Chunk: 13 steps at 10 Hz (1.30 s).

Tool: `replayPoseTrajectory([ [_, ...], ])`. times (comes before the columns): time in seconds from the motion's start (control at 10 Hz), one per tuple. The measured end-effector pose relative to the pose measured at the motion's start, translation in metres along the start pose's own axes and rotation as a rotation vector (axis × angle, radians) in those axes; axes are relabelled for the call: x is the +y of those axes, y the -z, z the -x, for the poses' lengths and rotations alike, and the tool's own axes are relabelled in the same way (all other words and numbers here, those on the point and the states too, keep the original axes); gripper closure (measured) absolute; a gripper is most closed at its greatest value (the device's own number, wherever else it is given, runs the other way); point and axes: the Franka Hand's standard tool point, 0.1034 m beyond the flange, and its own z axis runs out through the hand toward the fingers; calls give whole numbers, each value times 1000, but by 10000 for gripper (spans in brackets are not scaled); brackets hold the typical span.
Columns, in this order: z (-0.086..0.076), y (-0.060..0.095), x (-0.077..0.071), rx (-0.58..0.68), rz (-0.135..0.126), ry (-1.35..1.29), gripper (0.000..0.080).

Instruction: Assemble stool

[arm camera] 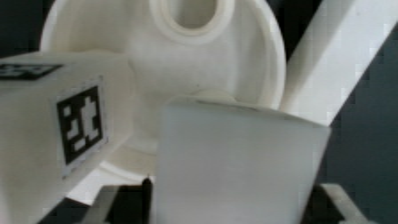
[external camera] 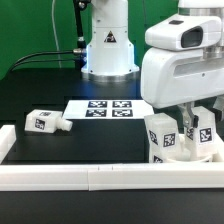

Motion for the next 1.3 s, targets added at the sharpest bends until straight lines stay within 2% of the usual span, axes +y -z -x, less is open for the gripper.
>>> replayPoseTrajectory([
  [0.3, -5, 5, -7, 32, -3, -479, 453],
  [0.5, -4, 2, -2, 38, -11, -808, 459],
  [0.8, -2, 0, -1, 32, -11, -986, 459],
  [1.0, -1, 0, -2, 11, -28, -1252, 459],
  [1.2, -2, -3, -9, 16, -67, -1670, 459],
  [1.3, -1, -3, -6, 11, -83, -1710, 459],
])
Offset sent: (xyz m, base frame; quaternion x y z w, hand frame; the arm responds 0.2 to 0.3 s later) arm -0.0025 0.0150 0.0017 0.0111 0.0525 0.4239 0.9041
